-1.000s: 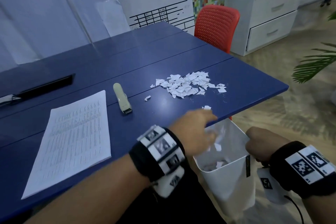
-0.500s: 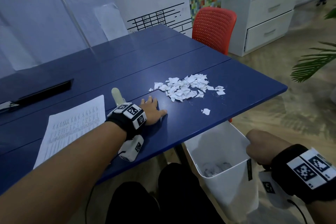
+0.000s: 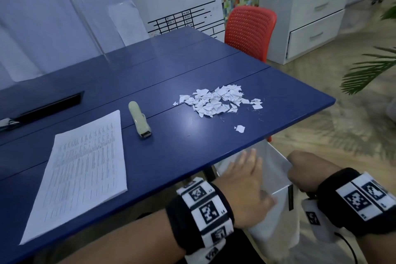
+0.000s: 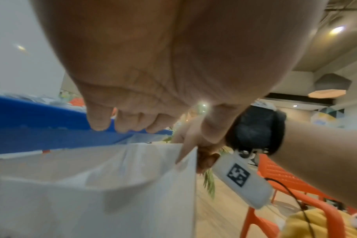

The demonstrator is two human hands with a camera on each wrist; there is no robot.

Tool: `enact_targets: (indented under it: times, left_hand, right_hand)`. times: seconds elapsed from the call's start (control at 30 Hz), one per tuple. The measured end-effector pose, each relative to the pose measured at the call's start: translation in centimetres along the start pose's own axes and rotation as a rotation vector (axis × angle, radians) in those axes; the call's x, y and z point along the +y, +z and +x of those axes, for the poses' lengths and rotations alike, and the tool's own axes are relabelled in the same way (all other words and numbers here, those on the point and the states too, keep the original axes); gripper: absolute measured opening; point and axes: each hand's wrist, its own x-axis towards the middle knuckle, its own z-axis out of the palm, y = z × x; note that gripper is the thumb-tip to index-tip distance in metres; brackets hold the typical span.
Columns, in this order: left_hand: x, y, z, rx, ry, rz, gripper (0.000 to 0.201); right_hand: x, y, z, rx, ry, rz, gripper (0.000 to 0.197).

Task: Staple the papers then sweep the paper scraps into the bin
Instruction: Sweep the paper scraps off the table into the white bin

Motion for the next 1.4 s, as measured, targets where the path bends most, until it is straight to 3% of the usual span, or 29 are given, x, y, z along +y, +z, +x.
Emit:
enact_targets:
  times: [0.07,0.1,0.2,0.3,0.4,0.5,0.7,0.87,1.07,1.17,1.23,1.33,1.4]
  left_hand:
    - [0.2,0.0,0.1,-0.065,0.021,-0.039,0.079]
    - [-0.1,-0.4,0.3,-0.036,0.021,-0.049,0.076]
    - [-2.2,-3.7,1.7,0.265,0.019,-0.156,0.054]
    - [-6.0,-8.7,4.0,0.410,-0.116,-0.216,0.062]
    - [-9.5,-11.3,6.3,0.335,-0.287,-0.112,0.071]
    - [-10.9,-10.4,7.4,0.180,-0.337,-0.051,0.059]
    - [-8.0,-6.6,5.4,0.193,-0.154,-0.053,0.053]
    - [-3.4,-3.1,2.1,0.155,0.038,-0.014,0.057]
    - [-0.5,-2.5,1.9,0.253,0.199,0.010,0.041]
    - [-1.8,-4.8,4.5,0.397,0.127,-0.095,0.039]
    - [-3.7,-7.0,7.3,0.480,0.036,-0.136,0.051]
    - [-6.1,-9.4,10.8,0.405,-0.112,-0.122,0.073]
    - [-6.7,-9.8,12.2,0.305,-0.176,-0.093,0.075]
  right_hand:
    - [0.0,0.0,0.1,0.004,0.000,0.002,0.014]
    - [0.0,0.0,0.1,0.006,0.002,0.003,0.013]
    - [0.1,0.0,0.3,0.011,0.006,-0.017,0.014]
    - [0.1,-0.1,0.4,0.012,0.023,-0.011,0.012]
    - [0.1,-0.4,0.2,0.009,0.026,0.002,0.011]
    - [0.3,-0.5,0.2,0.019,0.012,-0.015,0.010]
    - [0.8,-0.9,0.5,0.008,0.032,-0.002,0.020]
    - [1.0,-1.0,0.5,0.019,0.028,-0.013,0.015]
    - [1.3,-1.2,0.4,0.014,0.031,0.026,0.012]
    - [1.6,-1.3,0.3,0.021,0.045,0.011,0.010]
    - [1.7,-1.3,0.4,0.032,0.049,0.006,0.010]
    - [1.8,-1.6,0.4,0.033,0.060,0.014,0.015]
    - [1.8,-1.8,0.4,0.038,0.058,0.004,0.013]
